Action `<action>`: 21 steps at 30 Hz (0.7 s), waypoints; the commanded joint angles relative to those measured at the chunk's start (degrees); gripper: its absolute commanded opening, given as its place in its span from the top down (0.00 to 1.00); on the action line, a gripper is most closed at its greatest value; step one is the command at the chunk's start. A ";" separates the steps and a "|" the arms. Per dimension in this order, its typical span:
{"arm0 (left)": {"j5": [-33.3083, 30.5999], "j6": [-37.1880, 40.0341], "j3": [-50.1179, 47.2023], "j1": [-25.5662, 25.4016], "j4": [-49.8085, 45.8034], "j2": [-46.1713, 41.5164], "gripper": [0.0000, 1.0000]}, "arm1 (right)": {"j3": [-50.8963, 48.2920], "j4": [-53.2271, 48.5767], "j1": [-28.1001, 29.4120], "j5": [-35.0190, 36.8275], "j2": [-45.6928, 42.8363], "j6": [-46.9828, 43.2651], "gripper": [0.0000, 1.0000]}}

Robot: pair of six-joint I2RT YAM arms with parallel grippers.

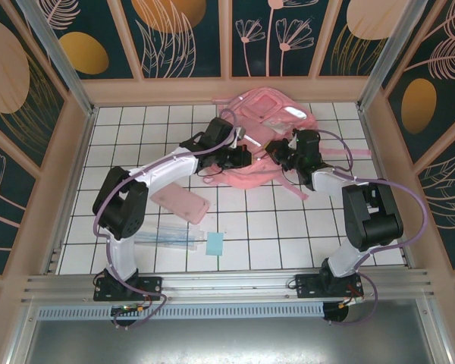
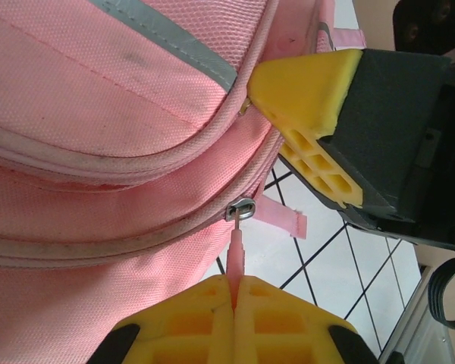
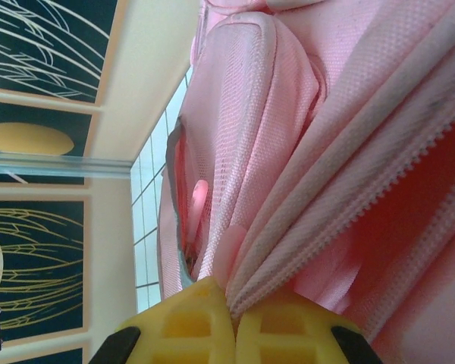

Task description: Pack books, pencil case, and school supplies into a backpack

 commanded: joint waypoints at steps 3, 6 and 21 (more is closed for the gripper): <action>-0.12 -2.17 0.91 0.20 2.65 2.89 1.00 | -0.19 6.24 -0.25 3.47 -0.77 -0.36 1.00; 0.01 -2.48 -0.27 0.17 3.97 3.15 1.00 | 0.13 6.25 -0.16 3.29 -0.68 -0.44 1.00; 0.18 -3.94 2.41 -0.40 6.13 6.45 0.68 | 0.20 5.65 -0.03 3.46 -0.97 -0.69 1.00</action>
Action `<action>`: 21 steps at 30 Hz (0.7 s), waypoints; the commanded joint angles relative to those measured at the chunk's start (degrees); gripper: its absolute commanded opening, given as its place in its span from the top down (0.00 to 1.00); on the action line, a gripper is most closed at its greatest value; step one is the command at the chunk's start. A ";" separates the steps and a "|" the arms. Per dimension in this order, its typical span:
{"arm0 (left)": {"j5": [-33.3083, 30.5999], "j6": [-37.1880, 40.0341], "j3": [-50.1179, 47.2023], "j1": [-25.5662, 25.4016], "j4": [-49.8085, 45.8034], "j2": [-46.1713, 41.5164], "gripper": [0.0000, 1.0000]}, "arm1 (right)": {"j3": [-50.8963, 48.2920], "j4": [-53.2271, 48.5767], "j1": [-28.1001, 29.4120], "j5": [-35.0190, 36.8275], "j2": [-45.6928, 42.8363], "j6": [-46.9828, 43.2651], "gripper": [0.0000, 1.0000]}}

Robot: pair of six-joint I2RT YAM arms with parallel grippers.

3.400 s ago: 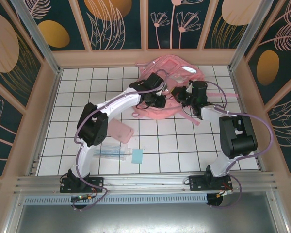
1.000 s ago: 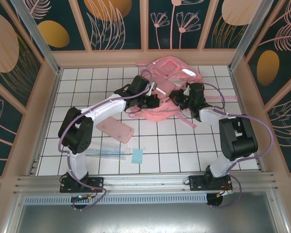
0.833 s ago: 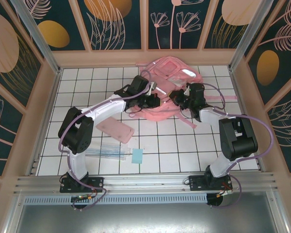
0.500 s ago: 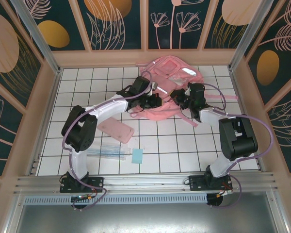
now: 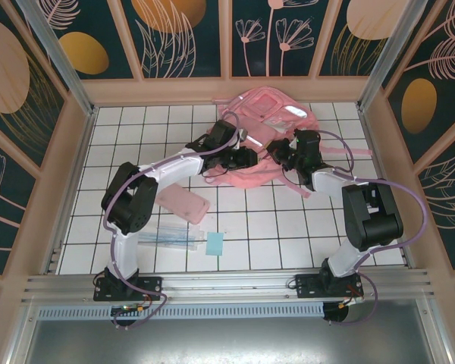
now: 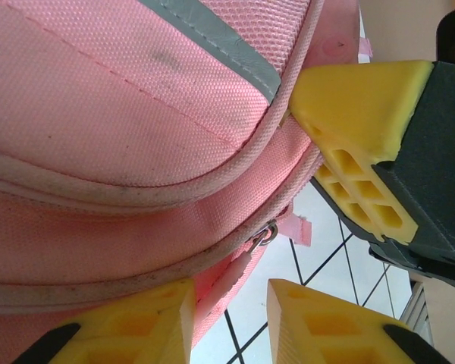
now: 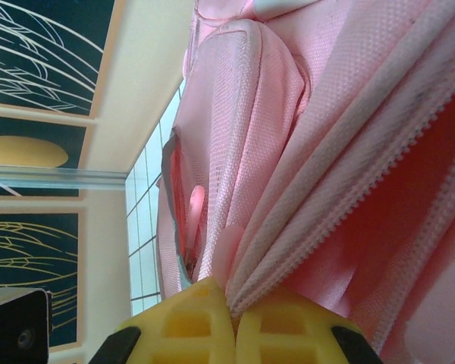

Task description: Pack books, pencil case, and school supplies into a backpack

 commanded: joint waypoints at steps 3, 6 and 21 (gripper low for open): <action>-3.60 1.78 3.57 -1.15 -1.21 2.90 0.63 | 0.43 5.44 -0.03 1.63 -0.91 -0.72 1.00; -10.53 6.09 8.21 -3.10 -8.38 5.44 0.62 | 0.40 6.00 0.01 1.76 -1.04 -0.28 1.00; -29.33 12.11 18.60 -4.80 -17.34 12.21 0.83 | -0.66 8.72 0.53 -1.01 -2.39 4.54 1.00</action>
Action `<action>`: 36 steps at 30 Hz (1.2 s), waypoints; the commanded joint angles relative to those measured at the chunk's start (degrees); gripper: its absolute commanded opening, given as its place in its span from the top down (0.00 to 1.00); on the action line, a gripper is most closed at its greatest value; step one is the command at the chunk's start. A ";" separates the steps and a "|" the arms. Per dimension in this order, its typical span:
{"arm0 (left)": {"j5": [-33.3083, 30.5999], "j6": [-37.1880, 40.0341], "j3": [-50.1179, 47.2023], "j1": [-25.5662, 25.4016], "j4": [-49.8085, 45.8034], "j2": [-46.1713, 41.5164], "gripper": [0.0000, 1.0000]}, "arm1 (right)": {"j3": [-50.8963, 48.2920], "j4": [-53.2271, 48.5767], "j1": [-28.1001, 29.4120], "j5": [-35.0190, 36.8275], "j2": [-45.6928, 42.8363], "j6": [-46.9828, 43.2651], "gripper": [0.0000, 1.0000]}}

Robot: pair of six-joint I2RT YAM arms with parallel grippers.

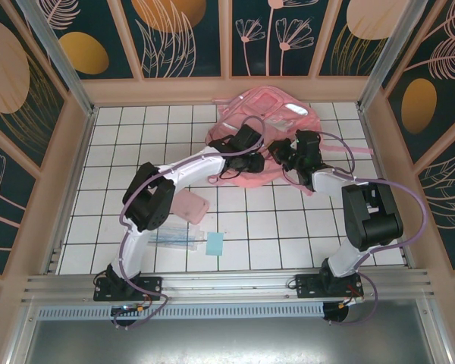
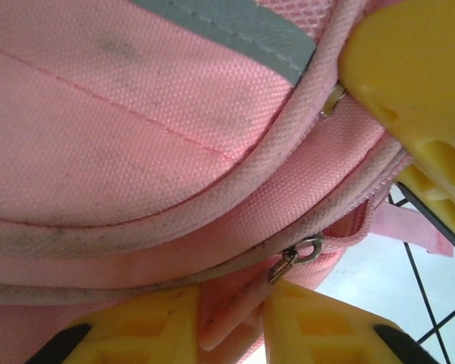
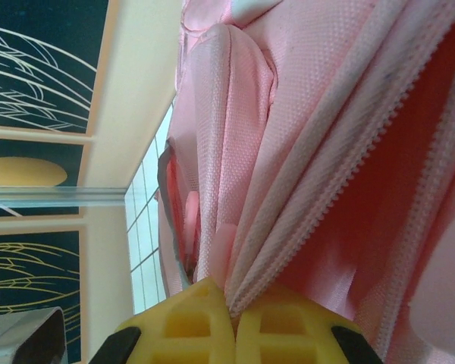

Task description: Pack books, pencil case, and school supplies into a backpack

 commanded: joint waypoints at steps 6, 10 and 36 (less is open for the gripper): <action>-4.82 2.42 2.75 1.86 0.01 1.29 1.00 | -0.70 5.77 0.00 -1.44 -2.83 -0.52 1.00; -2.27 3.35 -1.32 2.69 -0.67 -3.00 1.00 | -0.73 1.68 -0.40 2.41 -3.93 -4.51 1.00; 0.91 7.27 -15.17 9.05 -10.40 -8.56 1.00 | -4.57 2.96 -1.12 5.26 -6.49 -6.08 1.00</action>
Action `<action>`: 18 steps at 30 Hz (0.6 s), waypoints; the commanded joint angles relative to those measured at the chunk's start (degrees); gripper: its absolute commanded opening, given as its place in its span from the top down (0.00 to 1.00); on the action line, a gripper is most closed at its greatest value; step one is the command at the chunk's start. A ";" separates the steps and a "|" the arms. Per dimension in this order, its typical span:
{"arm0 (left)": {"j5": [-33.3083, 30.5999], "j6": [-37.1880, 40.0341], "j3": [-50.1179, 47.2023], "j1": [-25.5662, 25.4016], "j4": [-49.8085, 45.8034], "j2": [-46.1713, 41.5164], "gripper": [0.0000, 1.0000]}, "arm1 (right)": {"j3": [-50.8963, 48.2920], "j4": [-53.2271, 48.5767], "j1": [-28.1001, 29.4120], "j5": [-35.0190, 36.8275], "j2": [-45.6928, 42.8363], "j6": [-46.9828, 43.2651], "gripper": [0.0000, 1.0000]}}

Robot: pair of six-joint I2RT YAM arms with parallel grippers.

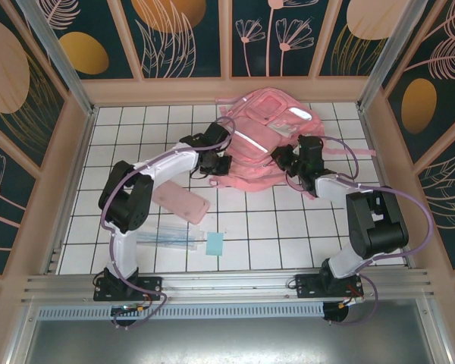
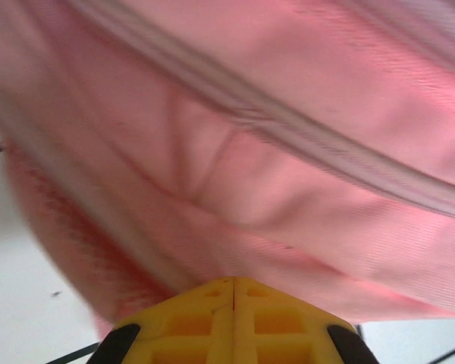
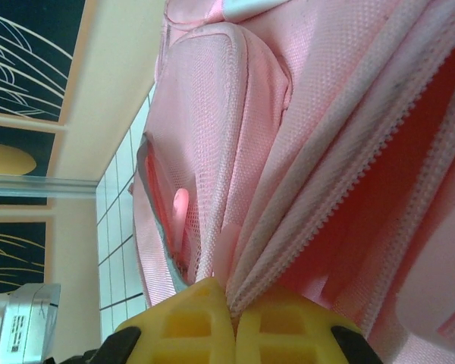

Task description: Pack books, pencil case, and school supplies into a backpack

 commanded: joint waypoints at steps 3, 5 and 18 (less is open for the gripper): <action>4.57 -0.43 -2.13 -0.23 1.86 -0.57 1.00 | 0.36 5.72 -0.68 0.43 -1.17 -0.29 1.00; 5.20 -0.82 -3.02 -0.23 5.53 -2.14 1.00 | 1.03 4.58 -0.87 -0.51 -0.72 -1.35 1.00; 10.51 -22.97 -12.85 -0.26 34.62 -5.81 0.28 | -1.32 15.56 -7.71 -21.74 -0.35 10.39 1.00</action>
